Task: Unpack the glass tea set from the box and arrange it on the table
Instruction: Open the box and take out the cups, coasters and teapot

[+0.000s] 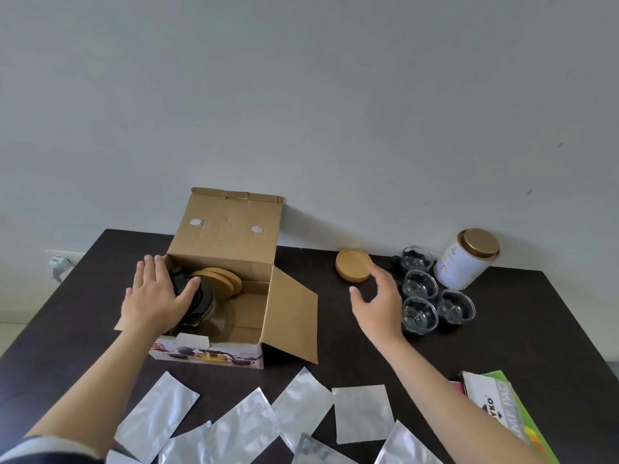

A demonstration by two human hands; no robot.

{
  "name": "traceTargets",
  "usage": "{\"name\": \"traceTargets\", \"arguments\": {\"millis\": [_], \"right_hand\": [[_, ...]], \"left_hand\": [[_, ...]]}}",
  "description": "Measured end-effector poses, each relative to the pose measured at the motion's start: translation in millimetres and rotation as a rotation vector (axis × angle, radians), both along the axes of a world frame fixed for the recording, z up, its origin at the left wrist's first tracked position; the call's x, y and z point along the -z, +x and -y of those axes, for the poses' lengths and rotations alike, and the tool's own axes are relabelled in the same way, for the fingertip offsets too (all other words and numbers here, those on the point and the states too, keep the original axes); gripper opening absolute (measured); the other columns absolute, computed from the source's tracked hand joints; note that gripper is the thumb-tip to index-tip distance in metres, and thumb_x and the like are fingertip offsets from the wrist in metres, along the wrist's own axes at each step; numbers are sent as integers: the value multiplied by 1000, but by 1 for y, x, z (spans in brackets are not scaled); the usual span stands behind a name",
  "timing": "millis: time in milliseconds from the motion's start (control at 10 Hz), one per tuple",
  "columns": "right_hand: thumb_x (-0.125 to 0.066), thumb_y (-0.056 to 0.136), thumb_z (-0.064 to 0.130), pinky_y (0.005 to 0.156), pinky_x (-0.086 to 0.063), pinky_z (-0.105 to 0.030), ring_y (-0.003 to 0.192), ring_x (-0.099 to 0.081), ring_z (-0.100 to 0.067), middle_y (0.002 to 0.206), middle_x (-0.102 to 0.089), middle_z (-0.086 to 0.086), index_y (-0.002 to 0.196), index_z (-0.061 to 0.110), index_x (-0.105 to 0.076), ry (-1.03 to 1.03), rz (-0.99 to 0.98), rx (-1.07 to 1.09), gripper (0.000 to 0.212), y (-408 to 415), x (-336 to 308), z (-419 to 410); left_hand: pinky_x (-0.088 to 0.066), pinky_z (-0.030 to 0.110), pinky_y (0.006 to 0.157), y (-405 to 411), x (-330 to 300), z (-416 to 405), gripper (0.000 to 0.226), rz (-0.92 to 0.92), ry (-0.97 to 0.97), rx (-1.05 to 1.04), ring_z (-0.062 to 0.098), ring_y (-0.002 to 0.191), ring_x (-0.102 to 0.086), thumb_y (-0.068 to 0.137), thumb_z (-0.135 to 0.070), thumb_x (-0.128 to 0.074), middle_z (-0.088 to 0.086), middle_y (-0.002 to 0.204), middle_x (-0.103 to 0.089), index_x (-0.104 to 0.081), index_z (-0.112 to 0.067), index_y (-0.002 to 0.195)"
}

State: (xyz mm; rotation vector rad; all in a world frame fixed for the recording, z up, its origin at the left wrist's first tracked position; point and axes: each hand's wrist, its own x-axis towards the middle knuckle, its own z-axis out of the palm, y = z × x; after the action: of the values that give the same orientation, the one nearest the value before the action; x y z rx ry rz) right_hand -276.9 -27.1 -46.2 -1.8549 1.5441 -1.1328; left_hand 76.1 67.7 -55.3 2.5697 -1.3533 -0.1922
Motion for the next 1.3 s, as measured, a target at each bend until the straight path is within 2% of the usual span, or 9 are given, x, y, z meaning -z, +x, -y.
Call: {"name": "traceTargets", "arguments": {"millis": [100,200,300,400,500,700,900,1100,1300], "right_hand": [[-72,80,6,99,-34,-6,117,-52,-9,124,-59,-2,122,7,-60,-16,39,-224,43,56,-10,-19],[-68,85,16,99,-46,-24,116,-54,-7,125,-58,2,123,13,-59,54,43,-389,40,108,-19,-29],[-65,88,25,96,-48,-26,115,-56,-13,128,-58,-3,129,13,-53,396,0,-476,44,156,-30,-32],[-66,86,36,87,-47,-29,109,-58,-23,119,-60,-8,124,8,-52,881,62,-326,50,194,-35,-27],[-70,83,39,97,-41,-34,120,-49,-27,132,-52,-9,133,8,-42,1151,205,-183,65,213,-29,-16],[-80,69,50,112,-27,-43,137,-31,-31,151,-32,-9,148,12,-23,1272,338,-144,104,232,-7,3],[-84,51,62,111,-31,-47,134,-34,-33,147,-36,-10,147,15,-26,1361,376,-148,121,259,11,11],[-90,48,48,104,-42,-43,120,-50,-30,128,-54,-11,138,14,-38,1335,515,-65,110,258,17,7],[-90,50,47,101,-45,-40,116,-52,-29,127,-52,-10,139,13,-35,1221,633,-22,110,240,-8,-2]], "left_hand": [[-19,54,114,-1,-1,-1,92,-12,0,-1,25,147,0,87,-69,-29,10,160,-4,-4,-8,151],[-19,53,114,-2,-2,-1,92,-23,2,-12,25,147,0,87,-70,-29,9,160,-3,-4,-9,151],[-20,53,114,-2,-2,0,92,-25,5,-26,25,147,0,86,-71,-29,7,161,-4,-4,-11,151],[-20,53,114,-3,-2,0,92,-24,-2,-34,25,148,-1,86,-71,-29,7,161,-5,-4,-11,152],[-20,52,114,-3,-1,0,92,-26,-9,-35,24,148,-1,86,-70,-29,7,160,-5,-4,-11,152],[-21,51,114,-2,1,1,91,-25,-29,-42,23,148,-2,87,-69,-31,6,160,-7,-6,-11,152],[-21,51,114,0,4,2,91,-29,-39,-39,23,148,-2,86,-69,-31,6,160,-7,-6,-11,152],[-21,51,114,0,4,1,91,-41,-41,-36,23,148,-2,86,-70,-30,6,160,-7,-6,-11,152],[-22,52,114,0,2,1,90,-46,-46,-38,23,148,-3,87,-69,-31,6,160,-8,-6,-12,152]]}}
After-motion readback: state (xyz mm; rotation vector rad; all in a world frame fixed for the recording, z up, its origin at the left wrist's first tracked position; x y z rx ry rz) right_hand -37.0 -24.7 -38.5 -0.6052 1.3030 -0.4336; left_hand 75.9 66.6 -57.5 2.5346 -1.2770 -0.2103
